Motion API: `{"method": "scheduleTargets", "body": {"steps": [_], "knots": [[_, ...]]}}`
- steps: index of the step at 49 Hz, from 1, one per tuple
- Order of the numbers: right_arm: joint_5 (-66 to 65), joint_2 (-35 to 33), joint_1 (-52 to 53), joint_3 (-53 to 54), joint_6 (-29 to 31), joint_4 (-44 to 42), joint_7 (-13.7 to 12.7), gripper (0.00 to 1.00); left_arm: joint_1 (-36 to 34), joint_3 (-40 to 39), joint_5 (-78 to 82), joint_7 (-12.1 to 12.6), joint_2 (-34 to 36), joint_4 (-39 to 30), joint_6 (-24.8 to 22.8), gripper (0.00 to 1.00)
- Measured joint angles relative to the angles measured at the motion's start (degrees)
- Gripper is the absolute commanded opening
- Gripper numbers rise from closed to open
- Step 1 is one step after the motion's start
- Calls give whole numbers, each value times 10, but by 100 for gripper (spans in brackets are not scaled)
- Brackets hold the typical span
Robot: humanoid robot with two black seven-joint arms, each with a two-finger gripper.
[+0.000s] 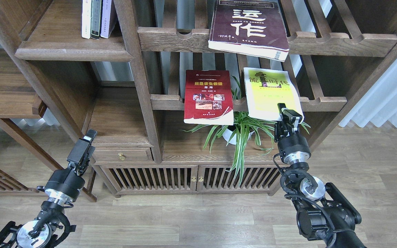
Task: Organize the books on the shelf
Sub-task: 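Reach the right gripper up and grasp the yellow-green book's bottom edge, then pull the yellow-green book off the shelf and lower it with the right gripper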
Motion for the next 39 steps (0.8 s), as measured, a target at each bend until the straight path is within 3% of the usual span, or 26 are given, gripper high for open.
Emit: {"method": "scheduleTargets", "body": {"steps": [16,39], "knots": [[40,0,-94,-36,35,180,-3,4,3,5,0,1,0,4,0,100],[-32,0,-223,-119,37,288,-11,4,6,6,0,1,1,5,0,100]]}}
